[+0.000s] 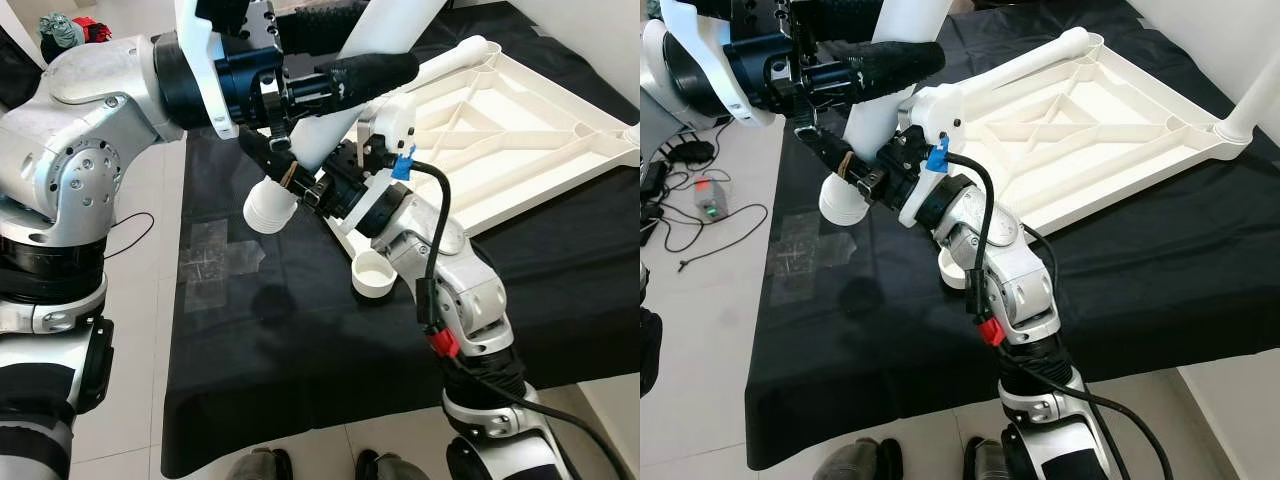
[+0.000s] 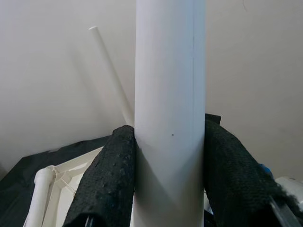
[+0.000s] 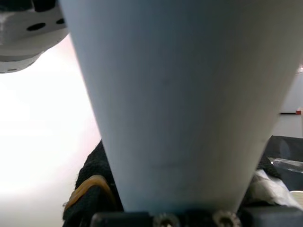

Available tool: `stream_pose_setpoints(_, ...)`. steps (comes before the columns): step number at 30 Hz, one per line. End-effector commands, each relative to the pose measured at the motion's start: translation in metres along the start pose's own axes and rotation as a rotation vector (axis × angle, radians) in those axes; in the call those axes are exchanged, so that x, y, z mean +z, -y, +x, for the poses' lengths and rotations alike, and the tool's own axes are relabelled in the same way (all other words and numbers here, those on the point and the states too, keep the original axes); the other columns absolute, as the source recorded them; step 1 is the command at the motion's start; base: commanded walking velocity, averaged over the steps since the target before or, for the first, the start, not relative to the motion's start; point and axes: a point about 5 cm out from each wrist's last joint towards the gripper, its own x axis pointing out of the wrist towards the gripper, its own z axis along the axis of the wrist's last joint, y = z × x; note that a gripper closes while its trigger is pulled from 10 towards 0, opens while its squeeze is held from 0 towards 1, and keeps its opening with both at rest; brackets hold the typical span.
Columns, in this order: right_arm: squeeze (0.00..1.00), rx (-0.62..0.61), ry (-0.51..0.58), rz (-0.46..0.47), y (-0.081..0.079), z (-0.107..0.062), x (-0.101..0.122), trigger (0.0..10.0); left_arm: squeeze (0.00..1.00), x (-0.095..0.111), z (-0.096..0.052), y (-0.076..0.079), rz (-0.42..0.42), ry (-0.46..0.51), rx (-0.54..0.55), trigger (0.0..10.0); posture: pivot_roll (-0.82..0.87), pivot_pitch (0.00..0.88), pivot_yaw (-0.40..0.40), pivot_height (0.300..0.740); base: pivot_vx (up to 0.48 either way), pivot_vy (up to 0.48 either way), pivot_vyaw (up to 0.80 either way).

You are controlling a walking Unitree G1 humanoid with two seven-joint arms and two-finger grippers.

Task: Building children table

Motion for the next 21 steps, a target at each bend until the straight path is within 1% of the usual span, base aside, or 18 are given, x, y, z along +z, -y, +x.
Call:
stream_pose_setpoints(1, 0.0, -0.029, 0.021, -0.028, 0.004, 0.0, 0.003, 0.0, 0.31, -0.002, -0.003, 0.002, -0.009, -0.007, 0.001, 2.7, 0.02, 0.138, 0.03, 0.74, 0.0, 0.0, 0.0)
stream_pose_setpoints(2, 0.0, -0.03, 0.022, -0.03, 0.004, 0.0, 0.004, 0.0, 0.29, -0.002, -0.003, 0.002, -0.008, -0.008, 0.002, 2.5, 0.02, 0.14, 0.031, 0.74, 0.0, 0.0, 0.0)
stream_pose_setpoints(3, 0.0, -0.031, 0.023, -0.03, 0.004, -0.001, 0.004, 0.0, 0.26, -0.002, -0.003, 0.002, -0.007, -0.008, 0.003, 2.5, 0.02, 0.14, 0.031, 0.74, 0.0, 0.0, 0.0)
stream_pose_setpoints(4, 0.0, -0.032, 0.023, -0.032, 0.004, -0.001, 0.004, 0.0, 0.27, -0.002, -0.003, 0.002, -0.008, -0.008, 0.003, 2.9, 0.02, 0.14, 0.031, 0.74, 0.0, 0.0, 0.0)
stream_pose_setpoints(5, 0.0, -0.032, 0.023, -0.032, 0.004, -0.001, 0.004, 0.0, 0.27, -0.002, -0.003, 0.002, -0.008, -0.008, 0.003, 2.9, 0.02, 0.14, 0.031, 0.74, 0.0, 0.0, 0.0)
stream_pose_setpoints(6, 0.0, -0.032, 0.013, -0.046, 0.005, -0.002, 0.003, 0.0, 1.0, -0.001, -0.003, 0.002, -0.009, -0.003, 0.015, 10.0, 0.02, 0.141, 0.031, 0.74, 0.0, 0.0, 0.0)
stream_pose_setpoints(10, 0.0, -0.04, -0.016, -0.083, 0.009, -0.006, 0.0, 0.0, 1.0, 0.001, -0.003, 0.002, -0.021, 0.01, 0.015, 10.0, 0.02, 0.142, 0.032, 0.74, 0.0, 0.0, 0.0)
stream_pose_setpoints(14, 0.0, -0.07, -0.072, -0.148, 0.02, -0.014, -0.004, 0.0, 1.0, 0.014, -0.011, -0.004, -0.112, 0.1, 0.012, 10.0, 0.02, 0.147, 0.033, 0.74, 0.0, 0.0, 0.0)
stream_pose_setpoints(15, 0.0, -0.076, -0.09, -0.161, 0.023, -0.016, -0.005, 0.0, 1.0, 0.019, -0.015, -0.007, -0.121, 0.118, 0.017, 10.0, 0.02, 0.15, 0.03, 0.74, 0.0, 0.0, 0.0)
stream_pose_setpoints(16, 0.0, -0.076, -0.09, -0.161, 0.023, -0.016, -0.005, 0.0, 1.0, 0.019, -0.015, -0.007, -0.121, 0.118, 0.017, 10.0, 0.02, 0.15, 0.03, 0.74, 0.0, 0.0, 0.0)
stream_pose_setpoints(17, 0.0, -0.088, -0.127, -0.185, 0.028, -0.022, -0.008, 0.0, 1.0, 0.031, -0.027, -0.017, -0.125, 0.155, 0.045, 10.0, 0.02, 0.154, 0.034, 0.74, 0.0, 0.0, 0.0)
stream_pose_setpoints(18, 0.0, -0.088, -0.127, -0.185, 0.028, -0.022, -0.008, 0.0, 1.0, 0.031, -0.027, -0.017, -0.125, 0.155, 0.045, 10.0, 0.02, 0.154, 0.034, 0.74, 0.0, 0.0, 0.0)
stream_pose_setpoints(19, 0.0, -0.098, -0.153, -0.204, 0.031, -0.026, -0.01, 0.0, 1.0, 0.038, -0.035, -0.023, -0.122, 0.179, 0.077, 10.0, 0.02, 0.154, 0.035, 0.74, 0.0, 0.0, 0.0)
stream_pose_setpoints(21, 0.0, -0.137, -0.205, -0.239, 0.043, -0.039, -0.014, 0.0, 1.0, 0.055, -0.059, -0.041, -0.101, 0.23, 0.201, 10.0, 0.02, 0.158, 0.034, 0.74, 0.0, 0.0, 0.0)
